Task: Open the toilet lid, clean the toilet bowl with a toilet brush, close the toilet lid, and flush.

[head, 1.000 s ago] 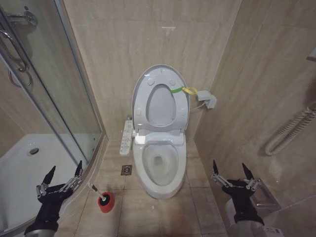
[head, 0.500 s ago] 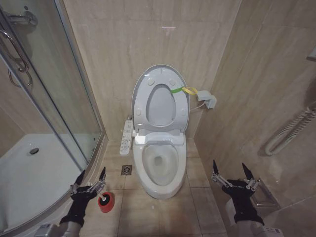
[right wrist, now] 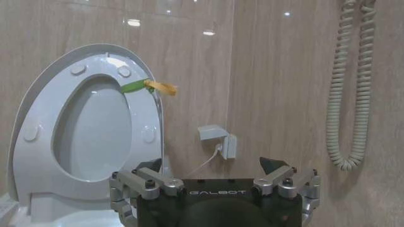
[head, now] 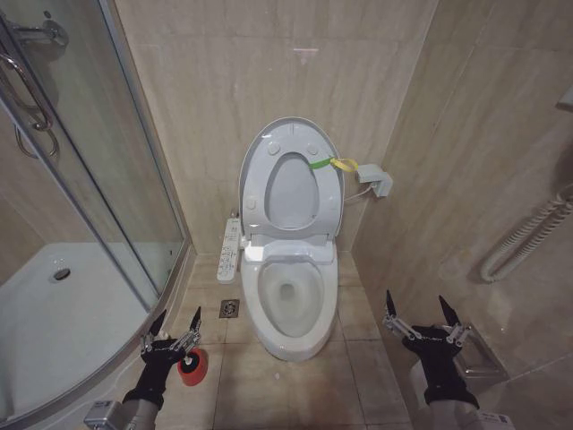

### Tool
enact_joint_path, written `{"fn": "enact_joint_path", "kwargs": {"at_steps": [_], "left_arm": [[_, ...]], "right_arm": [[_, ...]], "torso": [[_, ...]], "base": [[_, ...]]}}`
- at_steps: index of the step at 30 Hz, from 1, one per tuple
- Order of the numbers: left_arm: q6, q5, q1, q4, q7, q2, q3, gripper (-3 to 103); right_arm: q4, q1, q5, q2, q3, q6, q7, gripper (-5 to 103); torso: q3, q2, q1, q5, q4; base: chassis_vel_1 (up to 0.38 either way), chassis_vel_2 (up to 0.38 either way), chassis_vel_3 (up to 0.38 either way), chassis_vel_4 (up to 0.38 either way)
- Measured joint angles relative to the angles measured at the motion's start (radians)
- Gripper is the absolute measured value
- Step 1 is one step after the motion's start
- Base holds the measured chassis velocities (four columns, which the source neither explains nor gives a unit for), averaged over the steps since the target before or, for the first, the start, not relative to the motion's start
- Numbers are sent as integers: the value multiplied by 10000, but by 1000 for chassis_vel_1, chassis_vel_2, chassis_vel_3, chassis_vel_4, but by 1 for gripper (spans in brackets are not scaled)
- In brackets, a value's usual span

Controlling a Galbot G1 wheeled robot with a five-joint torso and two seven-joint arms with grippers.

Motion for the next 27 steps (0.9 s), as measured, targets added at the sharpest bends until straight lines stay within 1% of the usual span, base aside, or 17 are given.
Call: {"fn": "enact_joint_path", "kwargs": {"at_steps": [2, 5, 6, 9, 13, 16, 19, 20, 21, 23, 24, 27], "left_arm": [[-10, -86, 0, -7, -1, 69, -131, 92], [24, -748, 2, -196, -22, 467, -698, 93], [24, -748, 2, -196, -22, 467, -698, 93], [166, -1426, -3, -463, -59, 843, -983, 93], [190, -1668, -12, -603, -42, 1035, -1019, 92], [185, -1701, -47, -662, -2, 1052, -905, 92], [137, -1566, -319, -274, 76, 995, -354, 92], [137, -1566, -319, -274, 76, 995, -354, 92], [85, -1413, -535, 88, 108, 923, -67, 92], [72, -1221, -802, 447, 126, 773, 358, 92], [72, -1221, -802, 447, 126, 773, 358, 92], [-37, -791, -985, 841, 179, 507, 788, 93]], "right_arm": [[1, 0, 0, 0, 0, 0, 0, 100], [0, 0, 0, 0, 0, 0, 0, 100], [0, 0, 0, 0, 0, 0, 0, 100], [0, 0, 0, 0, 0, 0, 0, 100], [0, 0, 0, 0, 0, 0, 0, 100], [1, 0, 0, 0, 0, 0, 0, 100], [0, 0, 0, 0, 0, 0, 0, 100], [0, 0, 0, 0, 0, 0, 0, 100], [0, 0, 0, 0, 0, 0, 0, 100], [0, 0, 0, 0, -1, 0, 0, 100], [0, 0, 0, 0, -1, 0, 0, 100], [0, 0, 0, -1, 0, 0, 0, 100]], "torso": [[0, 0, 0, 0, -1], [0, 0, 0, 0, 0], [0, 0, 0, 0, 0], [0, 0, 0, 0, -1], [0, 0, 0, 0, -1], [0, 0, 0, 0, -1], [0, 0, 0, 3, 1], [0, 0, 0, 3, 1], [0, 0, 0, -1, -1], [0, 0, 0, 0, -2], [0, 0, 0, 0, -2], [0, 0, 0, 0, -3]], "base": [[0, 0, 0, 0], [0, 0, 0, 0], [0, 0, 0, 0], [0, 0, 0, 0], [0, 0, 0, 0], [0, 0, 0, 0], [0, 0, 0, 0], [0, 0, 0, 0], [0, 0, 0, 0], [0, 0, 0, 0], [0, 0, 0, 0], [0, 0, 0, 0]]}}
